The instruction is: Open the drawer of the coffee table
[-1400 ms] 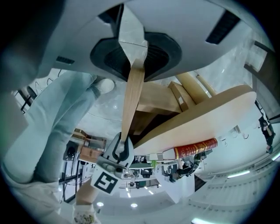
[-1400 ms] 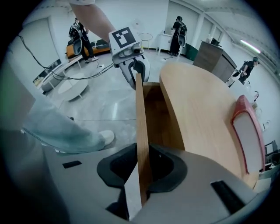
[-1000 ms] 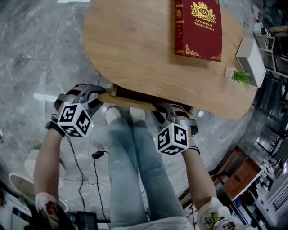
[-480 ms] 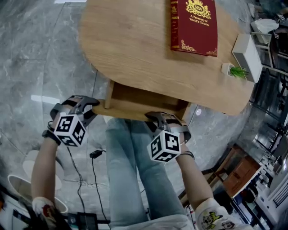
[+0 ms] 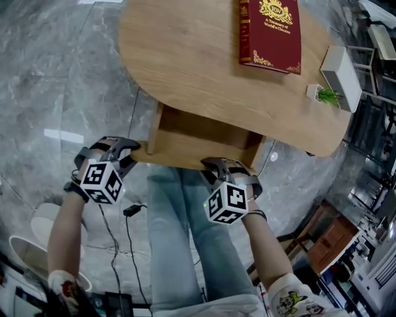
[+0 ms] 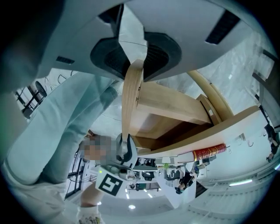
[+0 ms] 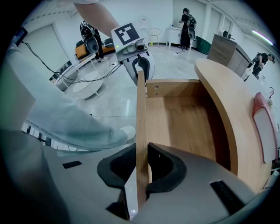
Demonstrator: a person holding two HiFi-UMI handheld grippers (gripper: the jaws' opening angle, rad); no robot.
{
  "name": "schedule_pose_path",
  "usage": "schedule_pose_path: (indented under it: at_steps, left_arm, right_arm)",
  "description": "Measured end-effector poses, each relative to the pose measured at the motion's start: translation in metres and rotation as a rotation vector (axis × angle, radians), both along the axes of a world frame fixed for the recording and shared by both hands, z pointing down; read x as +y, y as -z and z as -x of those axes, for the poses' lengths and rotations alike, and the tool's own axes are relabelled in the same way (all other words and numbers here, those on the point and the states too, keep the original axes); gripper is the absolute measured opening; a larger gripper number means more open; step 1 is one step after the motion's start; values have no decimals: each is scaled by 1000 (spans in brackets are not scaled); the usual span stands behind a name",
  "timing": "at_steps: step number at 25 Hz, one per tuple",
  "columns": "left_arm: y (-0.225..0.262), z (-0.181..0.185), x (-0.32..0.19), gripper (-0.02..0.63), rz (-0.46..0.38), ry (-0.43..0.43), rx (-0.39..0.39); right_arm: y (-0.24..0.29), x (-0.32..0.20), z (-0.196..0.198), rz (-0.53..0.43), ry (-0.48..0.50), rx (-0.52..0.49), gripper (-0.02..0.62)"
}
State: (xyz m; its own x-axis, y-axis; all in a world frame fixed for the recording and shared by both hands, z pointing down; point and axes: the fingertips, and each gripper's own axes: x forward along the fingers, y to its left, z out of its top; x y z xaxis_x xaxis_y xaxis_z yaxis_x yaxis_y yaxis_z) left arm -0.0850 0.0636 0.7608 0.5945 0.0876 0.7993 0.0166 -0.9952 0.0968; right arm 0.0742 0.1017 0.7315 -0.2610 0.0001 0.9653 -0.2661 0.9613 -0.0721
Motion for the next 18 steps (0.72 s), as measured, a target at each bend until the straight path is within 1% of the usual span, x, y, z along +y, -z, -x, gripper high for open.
schedule_pose_path:
  at_steps: [9, 18]
  left_arm:
    - [-2, 1, 0, 84, -2, 24, -21]
    - [-18, 1, 1, 97, 24, 84, -83]
  right_arm:
    - [-2, 1, 1, -6, 2, -1, 64]
    - [-16, 6, 1, 6, -6, -5, 71]
